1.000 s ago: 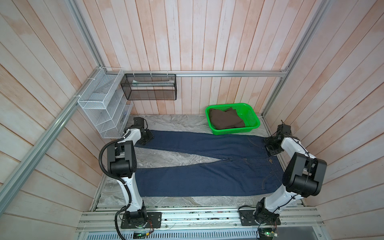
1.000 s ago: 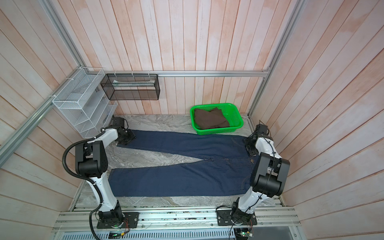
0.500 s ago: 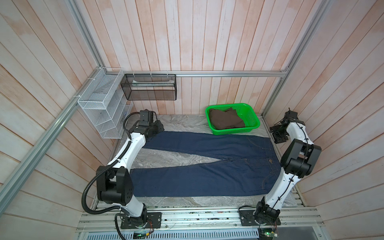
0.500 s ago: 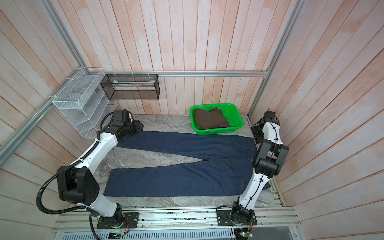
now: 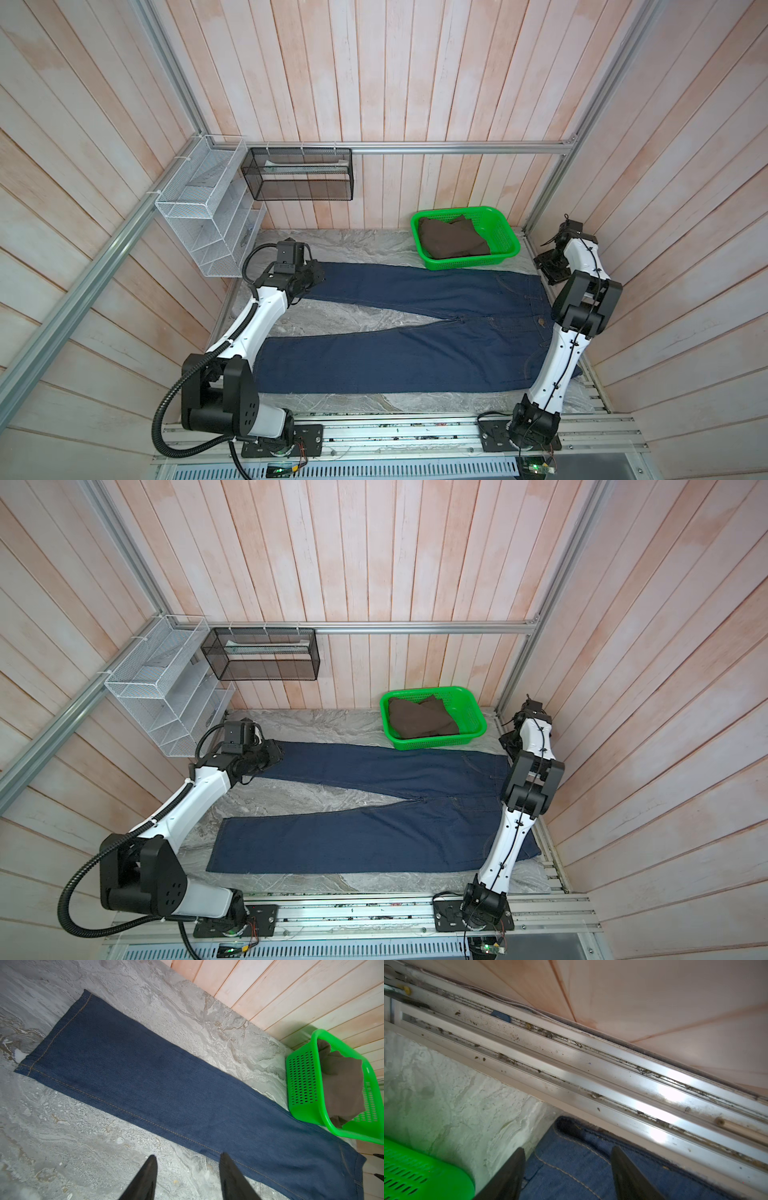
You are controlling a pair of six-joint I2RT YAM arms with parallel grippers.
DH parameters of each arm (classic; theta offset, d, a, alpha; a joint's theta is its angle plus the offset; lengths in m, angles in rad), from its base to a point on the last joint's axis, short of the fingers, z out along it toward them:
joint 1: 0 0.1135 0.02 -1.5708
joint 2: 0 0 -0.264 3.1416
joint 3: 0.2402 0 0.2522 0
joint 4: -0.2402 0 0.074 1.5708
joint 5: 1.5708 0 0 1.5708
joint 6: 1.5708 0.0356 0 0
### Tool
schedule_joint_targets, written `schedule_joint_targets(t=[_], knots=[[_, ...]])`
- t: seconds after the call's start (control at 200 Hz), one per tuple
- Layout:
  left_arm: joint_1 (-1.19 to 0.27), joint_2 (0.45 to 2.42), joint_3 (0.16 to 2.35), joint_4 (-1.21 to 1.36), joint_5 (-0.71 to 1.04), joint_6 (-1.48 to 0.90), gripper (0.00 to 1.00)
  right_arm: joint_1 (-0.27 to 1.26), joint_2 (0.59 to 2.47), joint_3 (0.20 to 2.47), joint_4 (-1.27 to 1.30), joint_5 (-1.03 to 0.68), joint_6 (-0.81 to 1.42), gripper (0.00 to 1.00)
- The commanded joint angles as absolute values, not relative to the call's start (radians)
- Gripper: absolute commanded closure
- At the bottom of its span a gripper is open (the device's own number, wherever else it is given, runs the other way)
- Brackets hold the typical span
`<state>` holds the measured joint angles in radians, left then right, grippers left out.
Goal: Fold and stack the trousers
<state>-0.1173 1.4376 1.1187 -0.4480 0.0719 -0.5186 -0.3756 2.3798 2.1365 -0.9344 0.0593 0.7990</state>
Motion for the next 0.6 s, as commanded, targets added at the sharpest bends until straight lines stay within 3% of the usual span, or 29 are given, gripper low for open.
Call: schedule_joint_targets(t=[0.0,0.595], knots=[[-0.119,1.410,1.092,-0.414,0.077,-0.508,0.49,-0.371,2.431,2.191,-0.983,0.085,0.745,0.36],[-0.117,1.372,1.091,-0.418,0.027,-0.488,0.49,-0.338,2.545,2.244,-0.996,0.052,0.731,0.49]])
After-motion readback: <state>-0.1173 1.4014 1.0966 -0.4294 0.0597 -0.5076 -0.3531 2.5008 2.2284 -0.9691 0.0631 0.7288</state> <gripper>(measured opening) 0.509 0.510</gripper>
